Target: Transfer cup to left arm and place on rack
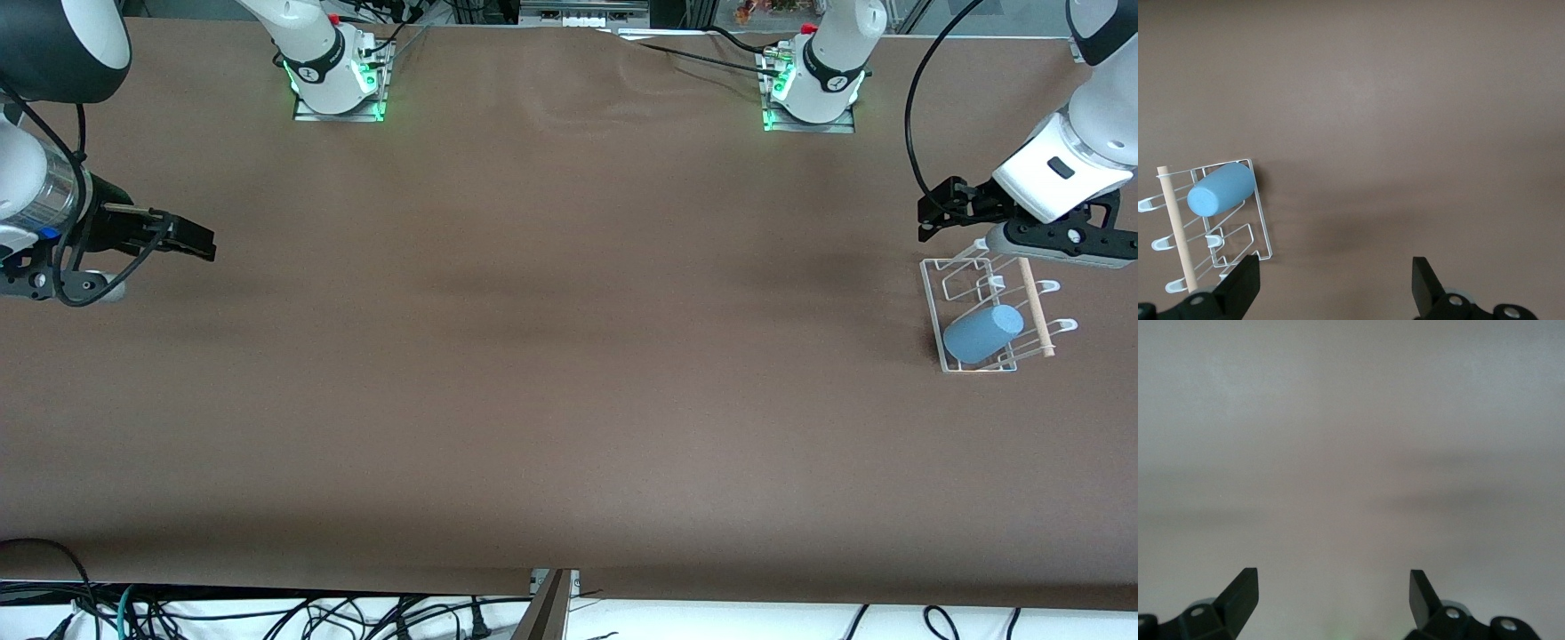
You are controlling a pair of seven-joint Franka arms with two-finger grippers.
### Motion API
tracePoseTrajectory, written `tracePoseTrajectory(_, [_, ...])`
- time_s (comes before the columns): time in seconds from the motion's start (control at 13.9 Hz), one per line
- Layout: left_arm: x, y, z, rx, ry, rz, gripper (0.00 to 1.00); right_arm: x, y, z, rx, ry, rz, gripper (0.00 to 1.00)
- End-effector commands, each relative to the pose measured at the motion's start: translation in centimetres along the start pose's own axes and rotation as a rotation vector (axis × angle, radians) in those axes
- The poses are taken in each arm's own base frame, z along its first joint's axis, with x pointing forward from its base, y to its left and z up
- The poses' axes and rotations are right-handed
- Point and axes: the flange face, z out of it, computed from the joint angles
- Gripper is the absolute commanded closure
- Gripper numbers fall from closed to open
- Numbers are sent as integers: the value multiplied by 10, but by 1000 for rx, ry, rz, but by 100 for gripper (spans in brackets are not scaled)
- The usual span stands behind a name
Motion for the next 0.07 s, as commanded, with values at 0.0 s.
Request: tracePoseTrajectory(0.0, [-9, -4, 3, -20, 14, -25, 0, -6, 3, -4, 8, 9, -11, 0])
